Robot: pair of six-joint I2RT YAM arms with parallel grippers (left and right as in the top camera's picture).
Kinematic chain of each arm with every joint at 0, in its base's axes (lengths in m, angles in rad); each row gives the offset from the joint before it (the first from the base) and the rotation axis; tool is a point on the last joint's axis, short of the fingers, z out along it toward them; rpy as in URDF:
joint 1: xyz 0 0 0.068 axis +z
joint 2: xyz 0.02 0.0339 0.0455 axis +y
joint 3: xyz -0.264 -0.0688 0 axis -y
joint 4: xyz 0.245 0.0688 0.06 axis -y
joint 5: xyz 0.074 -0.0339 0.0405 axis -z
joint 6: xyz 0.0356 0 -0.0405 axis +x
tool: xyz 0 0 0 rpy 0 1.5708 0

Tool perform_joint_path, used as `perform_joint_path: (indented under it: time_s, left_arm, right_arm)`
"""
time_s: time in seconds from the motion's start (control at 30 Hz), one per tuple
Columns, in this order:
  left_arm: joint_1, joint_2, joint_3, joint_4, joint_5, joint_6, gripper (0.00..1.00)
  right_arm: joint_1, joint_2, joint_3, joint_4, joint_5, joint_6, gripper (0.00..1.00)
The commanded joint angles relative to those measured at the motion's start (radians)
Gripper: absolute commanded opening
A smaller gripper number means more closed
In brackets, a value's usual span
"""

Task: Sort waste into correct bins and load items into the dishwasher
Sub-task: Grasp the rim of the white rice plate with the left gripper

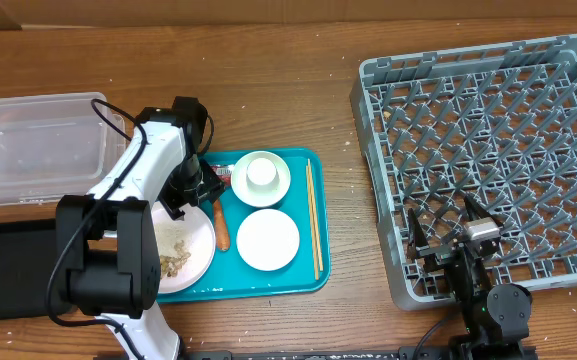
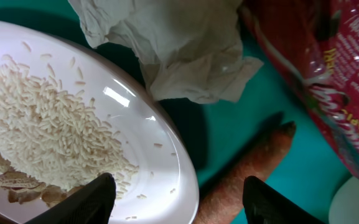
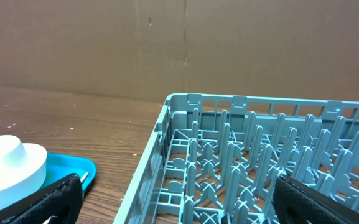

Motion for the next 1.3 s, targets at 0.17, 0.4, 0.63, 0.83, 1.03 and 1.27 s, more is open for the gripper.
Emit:
perform_joint_path:
  time_s: [0.17,0.4,0.63,0.83,1.03,1.27]
  left_arm:
    - [0.005,0.002,-0.077,0.062,-0.021,-0.006,0.65]
    - [0.005,0.002,-0.118,0.121,-0.021,-0.006,0.55]
    - [0.002,0.002,-0.127,0.121,-0.023,0.001,0.33]
    - [-0.011,0.002,-0.127,0.121,-0.020,0.001,0.21]
    - [-0.011,0.002,-0.127,0.104,-0.018,0.001,0.04]
    - [-0.009,0.001,-0.108,0.046,-0.017,0.001,0.04]
  right_arm:
    - [-0.008,-0.009,-0.010,0.005,0.003,0.003,1.00]
    - [-0.008,-0.009,-0.010,0.005,0.003,0.003,1.00]
    - [-0.008,-0.009,-0.010,0.005,0.003,0.003,1.00]
    - [-0.008,-0.009,-0.010,0.005,0.003,0.003,1.00]
    - [-0.008,-0.009,-0.010,0.005,0.003,0.003,1.00]
    - [-0.008,-0.009,-0.010,0.005,0.003,0.003,1.00]
